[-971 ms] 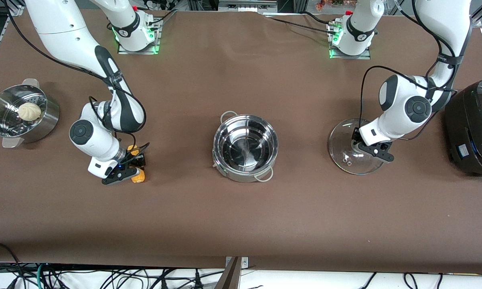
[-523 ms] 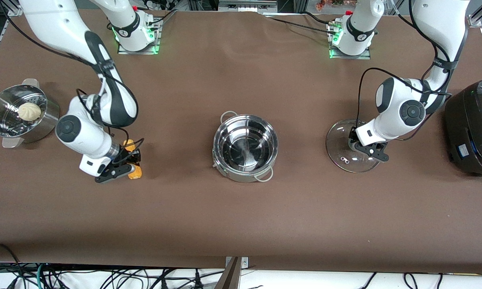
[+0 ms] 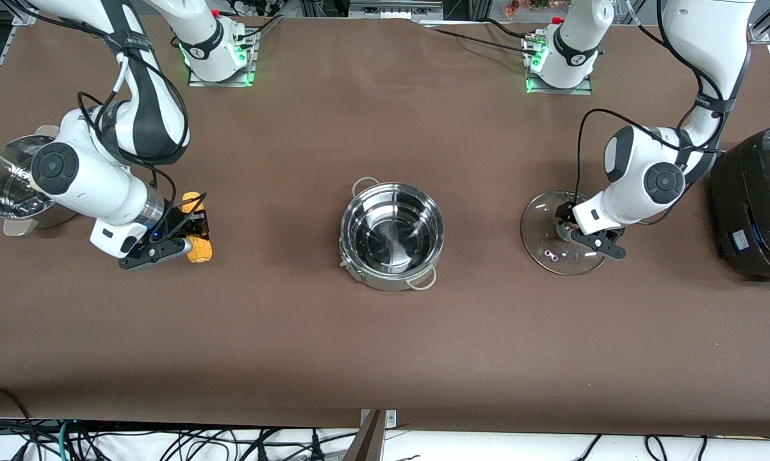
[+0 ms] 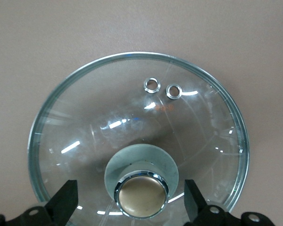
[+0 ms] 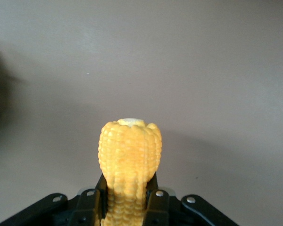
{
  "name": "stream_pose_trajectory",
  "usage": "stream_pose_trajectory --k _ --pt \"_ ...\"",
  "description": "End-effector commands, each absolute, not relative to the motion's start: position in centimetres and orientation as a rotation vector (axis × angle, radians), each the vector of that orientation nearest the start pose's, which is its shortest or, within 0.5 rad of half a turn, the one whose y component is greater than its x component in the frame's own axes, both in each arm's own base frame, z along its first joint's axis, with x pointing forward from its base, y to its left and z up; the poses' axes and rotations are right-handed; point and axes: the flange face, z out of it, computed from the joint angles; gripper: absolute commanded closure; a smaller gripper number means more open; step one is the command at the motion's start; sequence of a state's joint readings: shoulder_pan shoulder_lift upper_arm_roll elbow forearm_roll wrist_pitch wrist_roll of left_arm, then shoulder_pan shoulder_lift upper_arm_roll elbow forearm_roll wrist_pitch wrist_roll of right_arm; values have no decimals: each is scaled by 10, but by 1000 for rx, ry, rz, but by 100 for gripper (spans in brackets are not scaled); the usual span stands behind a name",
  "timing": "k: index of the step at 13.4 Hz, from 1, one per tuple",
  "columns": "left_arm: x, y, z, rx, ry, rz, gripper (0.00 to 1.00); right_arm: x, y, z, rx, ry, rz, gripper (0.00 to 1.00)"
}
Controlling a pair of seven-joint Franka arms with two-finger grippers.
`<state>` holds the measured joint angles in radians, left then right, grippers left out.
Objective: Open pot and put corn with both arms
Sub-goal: 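Lift the corn with the right gripper while the left gripper releases the lid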
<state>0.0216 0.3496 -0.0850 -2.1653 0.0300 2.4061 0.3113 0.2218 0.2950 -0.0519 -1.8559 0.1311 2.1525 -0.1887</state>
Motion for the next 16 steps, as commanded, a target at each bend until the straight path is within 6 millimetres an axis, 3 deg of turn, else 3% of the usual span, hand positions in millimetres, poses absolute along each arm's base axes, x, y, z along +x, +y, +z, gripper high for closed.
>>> stream_pose_trajectory --k 1,4,8,12,14,16 --pt "566 -33 246 -3088 640 182 0 601 142 387 -3006 -353 15 71" --pt "579 -32 281 -3094 627 246 0 590 178 408 -3019 -274 12 71" --pt "583 -29 337 -3109 579 242 0 570 249 429 -3092 -171 -31 71" --pt "582 -25 405 -3175 520 309 0 551 308 441 -3094 -68 -38 71" --pt "587 -20 458 -3179 489 349 0 545 338 441 -3101 -13 -60 71" --pt "584 -4 498 -3182 432 430 0 542 381 437 -3101 67 -47 71"
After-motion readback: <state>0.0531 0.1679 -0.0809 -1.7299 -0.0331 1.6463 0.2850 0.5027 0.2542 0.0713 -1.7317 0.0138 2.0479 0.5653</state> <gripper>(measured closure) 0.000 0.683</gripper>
